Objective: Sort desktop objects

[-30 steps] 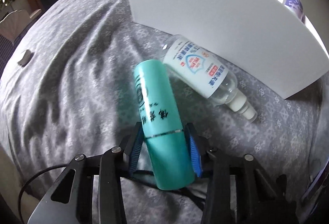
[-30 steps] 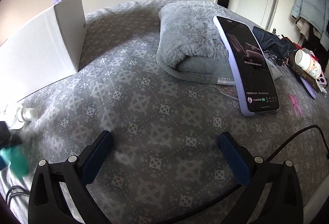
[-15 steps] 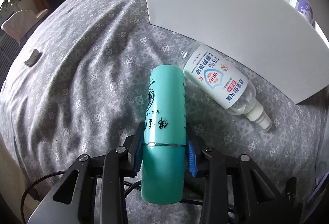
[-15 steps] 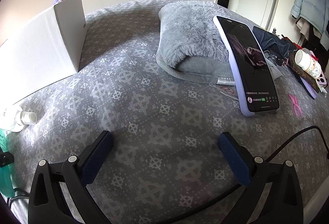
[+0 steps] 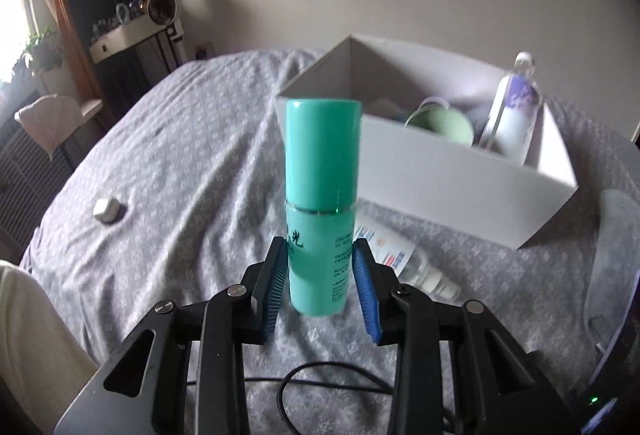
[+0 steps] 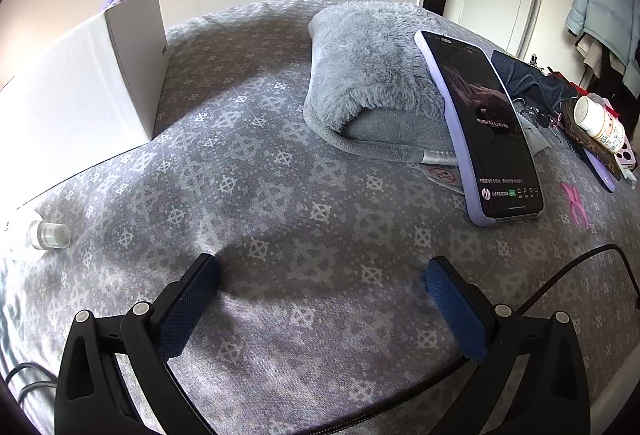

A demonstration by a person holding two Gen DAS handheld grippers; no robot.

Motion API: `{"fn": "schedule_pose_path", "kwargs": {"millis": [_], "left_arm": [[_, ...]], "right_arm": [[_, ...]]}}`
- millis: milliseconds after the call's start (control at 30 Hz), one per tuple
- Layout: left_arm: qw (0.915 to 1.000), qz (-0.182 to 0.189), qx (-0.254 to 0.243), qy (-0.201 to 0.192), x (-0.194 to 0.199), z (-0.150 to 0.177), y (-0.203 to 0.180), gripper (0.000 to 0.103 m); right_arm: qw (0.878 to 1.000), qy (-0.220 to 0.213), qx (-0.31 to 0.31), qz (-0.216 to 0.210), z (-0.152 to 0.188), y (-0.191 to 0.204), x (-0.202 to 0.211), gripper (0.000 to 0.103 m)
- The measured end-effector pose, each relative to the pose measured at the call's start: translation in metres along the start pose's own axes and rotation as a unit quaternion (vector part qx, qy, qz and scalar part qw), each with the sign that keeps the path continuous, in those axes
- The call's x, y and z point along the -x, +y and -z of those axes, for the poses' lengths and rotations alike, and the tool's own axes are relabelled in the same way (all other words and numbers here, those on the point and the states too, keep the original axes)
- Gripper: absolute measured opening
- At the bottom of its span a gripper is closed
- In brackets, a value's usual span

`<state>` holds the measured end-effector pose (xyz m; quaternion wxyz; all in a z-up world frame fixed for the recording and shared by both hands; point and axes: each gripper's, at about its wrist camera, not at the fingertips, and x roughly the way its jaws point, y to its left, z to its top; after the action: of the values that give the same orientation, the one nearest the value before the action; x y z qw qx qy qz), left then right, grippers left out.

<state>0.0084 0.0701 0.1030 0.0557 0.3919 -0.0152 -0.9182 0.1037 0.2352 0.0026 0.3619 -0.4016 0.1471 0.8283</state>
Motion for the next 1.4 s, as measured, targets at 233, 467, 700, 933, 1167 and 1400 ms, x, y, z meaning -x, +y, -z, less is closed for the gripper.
{"fn": "schedule_pose_path", "kwargs": {"millis": [233, 467, 700, 933, 1167, 1400], "left_arm": [[0.9935, 0.076, -0.012, -0.084, 0.014, -0.081, -0.031, 0.013], [0.9930, 0.024, -0.093, -0.070, 0.002, -0.082, -0.074, 0.013], [0.9921, -0.027, -0.121, 0.018, -0.010, -0.003, -0.072, 0.063], [0.9817, -0.068, -0.131, 0.120, -0.057, 0.041, -0.015, 0.059], [0.9736, -0.042, -0.149, 0.168, -0.103, 0.046, 0.005, 0.056], [0.9885, 0.033, -0.007, 0.147, -0.112, 0.046, 0.050, 0.038]], "right_arm": [[1.000, 0.000, 0.000, 0.000, 0.000, -0.001, 0.000, 0.103], [1.000, 0.000, 0.000, 0.000, 0.000, -0.001, 0.000, 0.103], [1.000, 0.000, 0.000, 0.000, -0.001, -0.002, 0.000, 0.103], [1.000, 0.000, 0.000, 0.000, -0.001, -0.002, -0.001, 0.103], [1.000, 0.000, 0.000, 0.000, -0.001, -0.002, 0.000, 0.103], [1.000, 0.000, 0.000, 0.000, -0.001, -0.002, -0.001, 0.103]]}}
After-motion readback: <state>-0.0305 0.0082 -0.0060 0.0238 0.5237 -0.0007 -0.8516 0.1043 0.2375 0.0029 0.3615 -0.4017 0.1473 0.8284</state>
